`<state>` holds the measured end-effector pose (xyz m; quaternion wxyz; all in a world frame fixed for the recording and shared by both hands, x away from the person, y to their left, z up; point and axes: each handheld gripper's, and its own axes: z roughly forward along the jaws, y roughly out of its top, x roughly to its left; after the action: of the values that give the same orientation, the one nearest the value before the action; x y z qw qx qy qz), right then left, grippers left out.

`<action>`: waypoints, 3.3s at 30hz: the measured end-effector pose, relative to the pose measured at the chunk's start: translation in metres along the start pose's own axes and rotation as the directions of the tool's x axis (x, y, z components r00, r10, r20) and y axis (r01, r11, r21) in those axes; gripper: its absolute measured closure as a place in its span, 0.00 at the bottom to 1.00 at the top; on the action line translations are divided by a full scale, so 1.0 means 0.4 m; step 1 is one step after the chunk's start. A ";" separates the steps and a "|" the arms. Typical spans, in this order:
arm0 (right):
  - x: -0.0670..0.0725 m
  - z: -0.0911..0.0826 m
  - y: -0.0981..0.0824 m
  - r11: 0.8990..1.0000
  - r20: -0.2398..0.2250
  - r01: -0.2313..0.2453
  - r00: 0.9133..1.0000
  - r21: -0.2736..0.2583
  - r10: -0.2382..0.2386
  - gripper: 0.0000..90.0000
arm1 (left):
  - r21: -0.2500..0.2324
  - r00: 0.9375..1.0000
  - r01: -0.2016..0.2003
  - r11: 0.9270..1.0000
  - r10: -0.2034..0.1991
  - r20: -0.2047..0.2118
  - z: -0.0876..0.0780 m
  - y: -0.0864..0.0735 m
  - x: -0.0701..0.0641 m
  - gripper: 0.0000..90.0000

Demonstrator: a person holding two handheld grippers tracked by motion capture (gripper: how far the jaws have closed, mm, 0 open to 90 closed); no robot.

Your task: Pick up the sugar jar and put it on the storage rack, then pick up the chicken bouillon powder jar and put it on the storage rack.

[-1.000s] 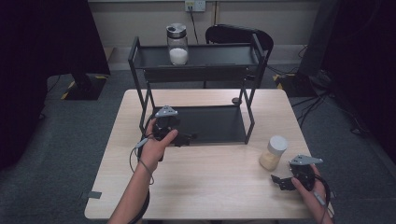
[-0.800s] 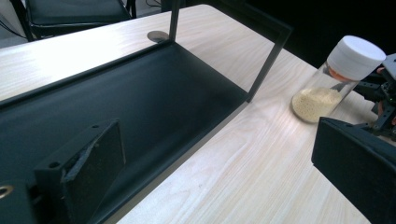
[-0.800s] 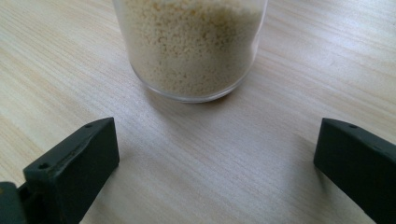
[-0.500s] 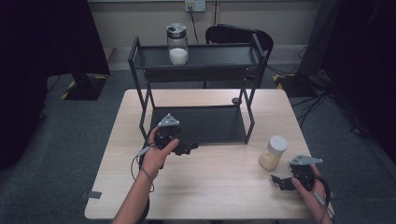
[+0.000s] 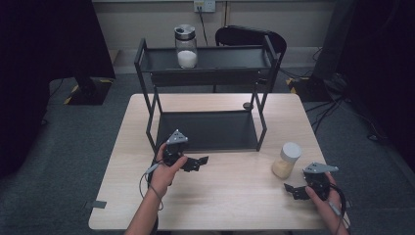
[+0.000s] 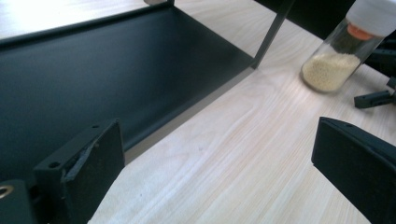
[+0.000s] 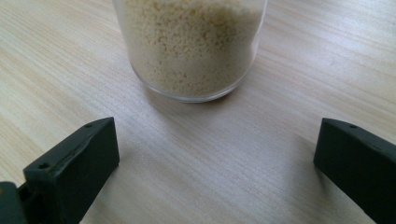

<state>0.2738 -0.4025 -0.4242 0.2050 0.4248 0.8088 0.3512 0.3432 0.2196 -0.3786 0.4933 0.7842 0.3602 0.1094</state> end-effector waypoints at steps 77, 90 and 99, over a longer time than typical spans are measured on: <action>-0.004 -0.001 0.001 1.000 -0.007 0.003 1.000 0.003 -0.003 0.00 | 0.215 0.975 -0.093 0.972 0.133 -0.180 -0.022 -0.153 -0.027 0.00; 0.000 -0.002 0.000 1.000 -0.001 -0.003 1.000 0.002 0.003 0.00 | 0.215 0.975 -0.093 0.972 0.133 -0.180 -0.022 -0.152 -0.027 0.00; -0.005 -0.007 -0.005 1.000 -0.004 -0.021 1.000 -0.007 0.021 0.02 | 0.215 0.975 -0.093 0.972 0.133 -0.179 -0.022 -0.152 -0.027 0.00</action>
<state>0.2720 -0.4062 -0.4236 0.2013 0.4317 0.8036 0.3568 0.3028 0.2340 -0.4242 0.3655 0.8358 0.3704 0.1749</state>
